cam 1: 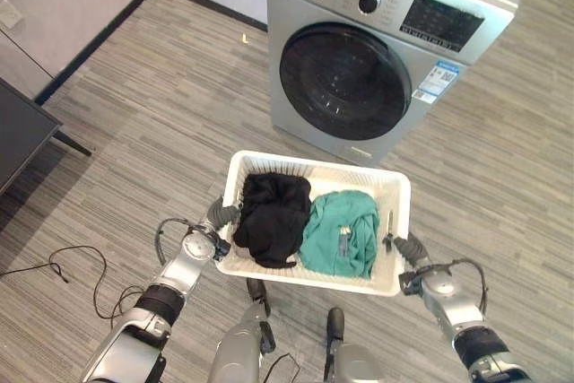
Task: Grab the laundry basket,head to the washer,open it,put in the laundry and shut it.
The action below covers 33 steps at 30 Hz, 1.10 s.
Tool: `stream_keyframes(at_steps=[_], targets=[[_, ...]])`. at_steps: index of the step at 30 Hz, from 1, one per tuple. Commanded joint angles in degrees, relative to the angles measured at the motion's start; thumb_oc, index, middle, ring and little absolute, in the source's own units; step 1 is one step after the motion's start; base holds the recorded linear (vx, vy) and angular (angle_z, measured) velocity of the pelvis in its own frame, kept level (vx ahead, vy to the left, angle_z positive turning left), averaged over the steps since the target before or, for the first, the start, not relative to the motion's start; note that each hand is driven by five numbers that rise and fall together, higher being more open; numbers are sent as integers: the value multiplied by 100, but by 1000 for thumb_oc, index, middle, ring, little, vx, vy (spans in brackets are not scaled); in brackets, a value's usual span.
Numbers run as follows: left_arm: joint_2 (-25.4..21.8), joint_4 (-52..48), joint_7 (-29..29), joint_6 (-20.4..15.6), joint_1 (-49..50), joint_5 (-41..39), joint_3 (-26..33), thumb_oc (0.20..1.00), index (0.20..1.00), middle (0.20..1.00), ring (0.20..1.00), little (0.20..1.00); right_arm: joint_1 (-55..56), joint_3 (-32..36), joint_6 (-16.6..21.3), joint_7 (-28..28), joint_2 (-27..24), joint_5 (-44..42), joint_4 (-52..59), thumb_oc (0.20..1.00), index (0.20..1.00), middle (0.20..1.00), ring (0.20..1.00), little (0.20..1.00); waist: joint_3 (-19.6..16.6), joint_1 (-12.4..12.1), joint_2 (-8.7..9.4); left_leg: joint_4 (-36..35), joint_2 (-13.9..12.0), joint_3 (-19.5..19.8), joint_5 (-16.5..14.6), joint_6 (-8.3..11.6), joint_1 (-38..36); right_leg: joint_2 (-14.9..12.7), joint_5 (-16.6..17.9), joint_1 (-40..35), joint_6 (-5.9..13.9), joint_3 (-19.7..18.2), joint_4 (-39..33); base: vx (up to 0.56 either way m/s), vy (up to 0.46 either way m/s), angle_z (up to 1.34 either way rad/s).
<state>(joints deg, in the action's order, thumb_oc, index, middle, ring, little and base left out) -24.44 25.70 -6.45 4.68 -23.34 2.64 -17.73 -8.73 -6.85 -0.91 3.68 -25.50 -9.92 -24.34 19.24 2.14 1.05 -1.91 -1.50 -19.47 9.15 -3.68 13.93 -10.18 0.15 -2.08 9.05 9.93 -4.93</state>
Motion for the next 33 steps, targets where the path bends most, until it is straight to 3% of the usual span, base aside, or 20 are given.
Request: stream_keyframes(at_steps=[1, 2, 5, 11, 13, 14, 16, 17, 19, 20, 21, 22, 23, 24, 25, 27, 29, 31, 32, 33], targets=[[-365, -367, -605, -552, -302, 251, 843, 200, 200, 200, 200, 200, 174, 1006, 311, 551, -831, 258, 422, 200, 200, 200, 200, 200, -312, -134, -69, 1529, -285, 144, -1890, 280, -303, -346, 134, 693, -38, 128, 807, 284, 297, -1], [-506, -1159, -557, -560, 235, 376, 1355, 200, 200, 200, 200, 200, 844, 1763, 339, 509, -727, 382, 1073, 200, 200, 200, 200, 200, -313, -3, -183, 1291, -8, 367, -1948, 35, -619, -209, -51, 959, -114, -158, 2024, 281, 298, 11], [-844, -1959, -377, -511, 778, 523, 1939, 200, 200, 200, 200, 200, 1119, 2115, 298, 303, -708, 516, 1574, 200, 200, 200, 200, 200, -200, 119, -239, 1112, 77, 252, -2061, -69, -978, -89, -76, 1546, -163, -26, 2885, 222, 249, 21], [-1434, -2439, -106, -528, 1004, 583, 2583, 200, 200, 200, 200, 200, 1184, 2467, 84, 60, -1269, 942, 1911, 200, 200, 200, 200, 200, -186, 255, -221, 674, 250, 194, -2378, -68, -1781, 214, 92, 2228, -140, 564, 1996, 257, 62, -9], [-1511, -2408, -117, -527, 856, 634, 2529, 200, 200, 200, 200, 200, 1092, 2428, 63, 39, -1399, 957, 1895, 200, 200, 200, 200, 200, -222, 278, -248, 643, 248, 332, -2524, -65, -1924, 328, 66, 2299, -41, 590, 1798, 348, -10, 41], [-1738, -2366, -173, -476, 366, 829, 2396, 200, 200, 200, 200, 200, 1000, 2416, 24, -19, -1746, 980, 1960, 200, 200, 200, 200, 200, -322, 350, -178, 620, 317, 298, -2614, -8, -2135, 322, 304, 2427, 12, 1008, 1385, 280, -49, 51], [-1790, -2343, -204, -448, 165, 895, 2311, 200, 200, 200, 200, 200, 1012, 2475, 8, -40, -1851, 969, 2014, 200, 200, 200, 200, 200, -357, 405, -206, 650, 295, 366, -2694, -11, -2194, 344, 326, 2403, 20, 1055, 1376, 347, -59, 1], [-1793, -2294, -240, -460, -167, 915, 2142, 200, 200, 200, 200, 200, 1131, 2647, 31, -105, -2033, 902, 2202, 200, 200, 200, 200, 200, -472, 581, -188, 818, 293, 426, -2872, 17, -2325, 402, 290, 2319, -51, 906, 1469, 406, -117, 1], [-1683, -2195, -298, -479, -382, 941, 1991, 200, 200, 200, 200, 200, 1386, 2962, 76, -135, -2199, 832, 2409, 200, 200, 200, 200, 200, -617, 754, -118, 1694, 81, 234, -2368, 323, -2214, 514, 291, 2003, -296, 784, 1409, 351, -176, 37], [-1678, -2183, -302, -482, -399, 943, 1964, 200, 200, 200, 200, 200, 1425, 2996, 71, -143, -2188, 826, 2431, 200, 200, 200, 200, 200, -624, 734, -176, 1785, 16, 360, -2455, 370, -2204, 602, 209, 1957, -272, 692, 1387, 292, -234, 21], [-1622, -2157, -305, -479, -443, 915, 1919, 200, 200, 200, 200, 200, 1588, 3179, 101, -123, -2205, 801, 2564, 200, 200, 200, 200, 200, -634, 746, -187, 2719, -341, 286, -2013, 682, -1941, 740, 173, 1691, -426, 693, 1271, 237, -255, 16], [-1607, -2180, -282, -456, -350, 872, 2015, 200, 200, 200, 200, 200, 1697, 3325, 150, -107, -2189, 757, 2703, 200, 200, 200, 200, 200, -635, 765, -60, 3379, -587, 24, -1455, 805, -1738, 718, 171, 1475, -589, 845, 1170, 419, -422, -4], [-1600, -2289, -233, -430, -59, 770, 2230, 200, 200, 200, 200, 200, 1827, 3489, 215, -107, -2039, 722, 2975, 200, 200, 200, 200, 200, -614, 651, -32, 4341, -846, 265, -1208, 953, -1382, 1040, -85, 1068, -819, 645, 972, 289, -299, -28], [-1597, -2329, -220, -427, -12, 764, 2252, 200, 200, 200, 200, 200, 1874, 3511, 198, -116, -2017, 727, 3032, 200, 200, 200, 200, 200, -609, 639, -61, 4459, -913, 284, -1246, 981, -1340, 1100, -83, 1046, -857, 643, 936, 313, -211, -104], [-1542, -2370, -203, -434, 169, 694, 2367, 200, 200, 200, 200, 200, 1989, 3626, 212, -137, -1883, 729, 3202, 200, 200, 200, 200, 200, -588, 612, 9, 4544, -870, 374, -1387, 850, -1056, 1113, -131, 907, -912, 495, 854, 86, -44, -114], [-1511, -2419, -204, -470, 415, 651, 2551, 200, 200, 200, 200, 200, 2225, 3814, 241, -155, -1681, 728, 3449, 200, 200, 200, 200, 200, -575, 610, 152, 4161, -949, 403, -1600, 651, -604, 951, -70, 747, -851, 428, 748, 141, 41, -81], [-1538, -2487, -198, -492, 667, 664, 2773, 200, 200, 200, 200, 200, 2274, 3867, 300, -193, -1583, 698, 3594, 200, 200, 200, 200, 200, -579, 520, 218, 3365, -877, 632, -1739, 600, -349, 902, -64, 614, -751, 154, 656, 162, 136, -52], [-1539, -2501, -193, -488, 687, 665, 2786, 200, 200, 200, 200, 200, 2275, 3858, 297, -194, -1582, 699, 3598, 200, 200, 200, 200, 200, -585, 513, 240, 3318, -855, 605, -1717, 596, -382, 883, -60, 610, -746, 134, 651, 171, 163, -72], [-1605, -2559, -283, -572, 955, 641, 3002, 200, 200, 200, 200, 200, 2010, 3583, 361, -183, -1620, 766, 3566, 200, 200, 200, 200, 200, -529, 97, 205, 1442, -588, 1831, -1164, 785, -110, 999, -158, 370, -672, -411, 635, 237, 242, -69], [-1608, -2567, -284, -572, 964, 641, 3018, 200, 200, 200, 200, 200, 1988, 3566, 366, -177, -1626, 766, 3551, 200, 200, 200, 200, 200, -520, 104, 225, 1336, -575, 1818, -1054, 790, -142, 986, -120, 386, -681, -414, 632, 374, 334, -159]])
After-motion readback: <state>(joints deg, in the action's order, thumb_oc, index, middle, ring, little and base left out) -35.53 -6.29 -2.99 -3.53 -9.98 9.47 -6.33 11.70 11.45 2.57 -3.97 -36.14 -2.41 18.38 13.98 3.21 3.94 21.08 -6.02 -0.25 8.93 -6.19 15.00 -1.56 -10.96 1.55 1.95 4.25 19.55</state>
